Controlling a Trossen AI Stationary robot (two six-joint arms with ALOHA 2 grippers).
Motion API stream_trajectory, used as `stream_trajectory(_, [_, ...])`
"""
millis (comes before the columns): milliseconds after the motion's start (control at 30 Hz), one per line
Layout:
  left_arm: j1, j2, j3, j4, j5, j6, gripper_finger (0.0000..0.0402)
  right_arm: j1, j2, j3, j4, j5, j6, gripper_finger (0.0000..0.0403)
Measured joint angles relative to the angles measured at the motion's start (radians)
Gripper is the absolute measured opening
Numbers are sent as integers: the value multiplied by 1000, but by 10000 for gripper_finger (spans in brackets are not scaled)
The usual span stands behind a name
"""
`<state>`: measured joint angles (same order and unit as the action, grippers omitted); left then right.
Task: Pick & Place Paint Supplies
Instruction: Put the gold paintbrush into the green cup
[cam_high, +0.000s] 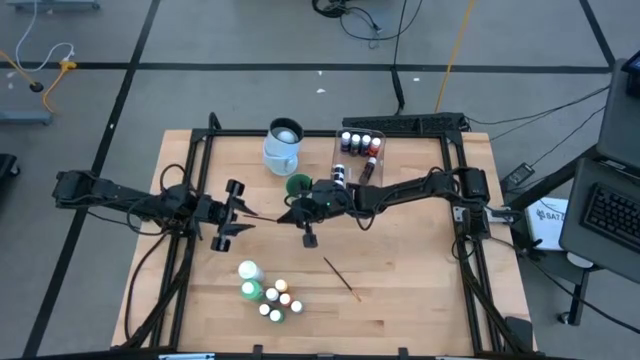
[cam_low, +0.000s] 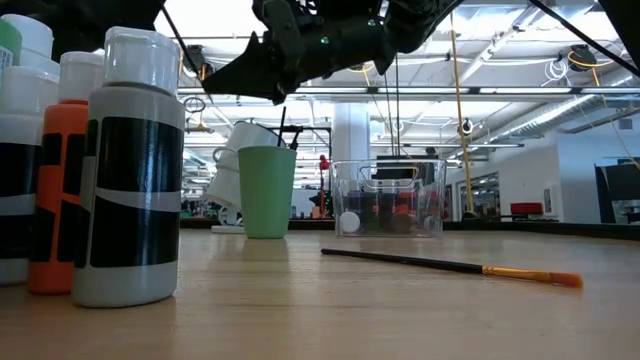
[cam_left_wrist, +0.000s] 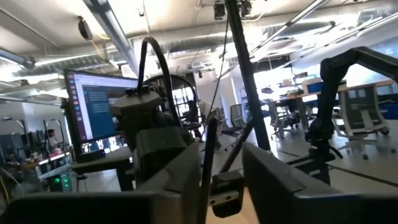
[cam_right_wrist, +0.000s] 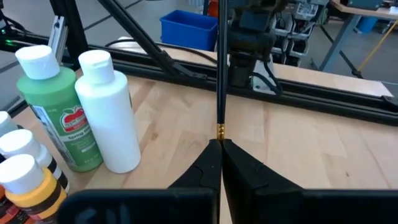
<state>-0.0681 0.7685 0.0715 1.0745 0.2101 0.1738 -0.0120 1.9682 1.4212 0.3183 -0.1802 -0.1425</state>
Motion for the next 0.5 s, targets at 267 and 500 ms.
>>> stream_trajectory(267, [1,0,0,-7,21,16,8,2,0,0,-16,-4,8,0])
stream_trajectory(500, [0,0,0,-43,25,52,4,4,0,0,-52,0,4,4])
